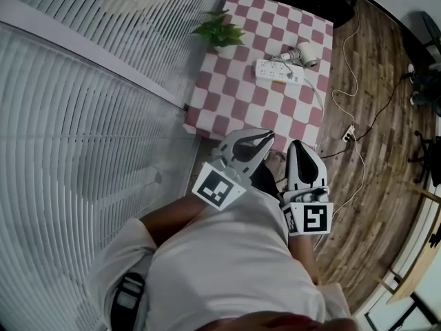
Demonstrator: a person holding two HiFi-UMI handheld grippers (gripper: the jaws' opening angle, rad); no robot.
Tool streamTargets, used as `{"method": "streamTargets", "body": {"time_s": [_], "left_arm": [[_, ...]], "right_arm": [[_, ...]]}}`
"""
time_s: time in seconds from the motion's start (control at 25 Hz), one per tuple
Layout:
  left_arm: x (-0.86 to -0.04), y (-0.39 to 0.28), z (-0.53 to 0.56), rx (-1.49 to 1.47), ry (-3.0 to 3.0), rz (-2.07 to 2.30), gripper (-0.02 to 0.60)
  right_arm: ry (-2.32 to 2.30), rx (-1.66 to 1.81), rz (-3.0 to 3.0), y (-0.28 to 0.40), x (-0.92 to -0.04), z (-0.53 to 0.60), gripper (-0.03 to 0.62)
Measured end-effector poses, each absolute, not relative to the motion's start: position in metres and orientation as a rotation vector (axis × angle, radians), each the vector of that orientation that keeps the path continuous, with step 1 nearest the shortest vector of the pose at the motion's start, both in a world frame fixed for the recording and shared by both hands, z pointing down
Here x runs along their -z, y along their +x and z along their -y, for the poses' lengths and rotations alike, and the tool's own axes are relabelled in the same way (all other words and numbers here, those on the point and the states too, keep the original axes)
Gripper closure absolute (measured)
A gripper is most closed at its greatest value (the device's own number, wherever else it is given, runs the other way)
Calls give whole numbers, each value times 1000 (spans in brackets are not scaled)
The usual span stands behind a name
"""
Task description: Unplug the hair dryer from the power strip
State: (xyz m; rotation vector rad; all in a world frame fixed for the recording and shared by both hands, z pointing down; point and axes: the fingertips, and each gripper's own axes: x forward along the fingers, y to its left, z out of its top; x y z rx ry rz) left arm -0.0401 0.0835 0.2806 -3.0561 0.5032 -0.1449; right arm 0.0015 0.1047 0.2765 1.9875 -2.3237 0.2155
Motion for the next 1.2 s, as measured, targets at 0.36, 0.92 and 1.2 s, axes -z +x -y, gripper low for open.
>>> {"method": "streamTargets", "body": {"time_s": [0.36, 0.92, 1.2], "left_arm": [[-288, 6, -60, 197, -3061, -501, 549], [-290, 87, -15, 239, -3020, -571, 549], [-299, 100, -2, 279, -3017, -617, 549]], "right_arm": [[1980, -225, 2336, 47, -281, -78, 562], [1906, -219, 2419, 124, -285, -28, 562], [1861, -243, 2446, 136, -291, -15, 562]]}}
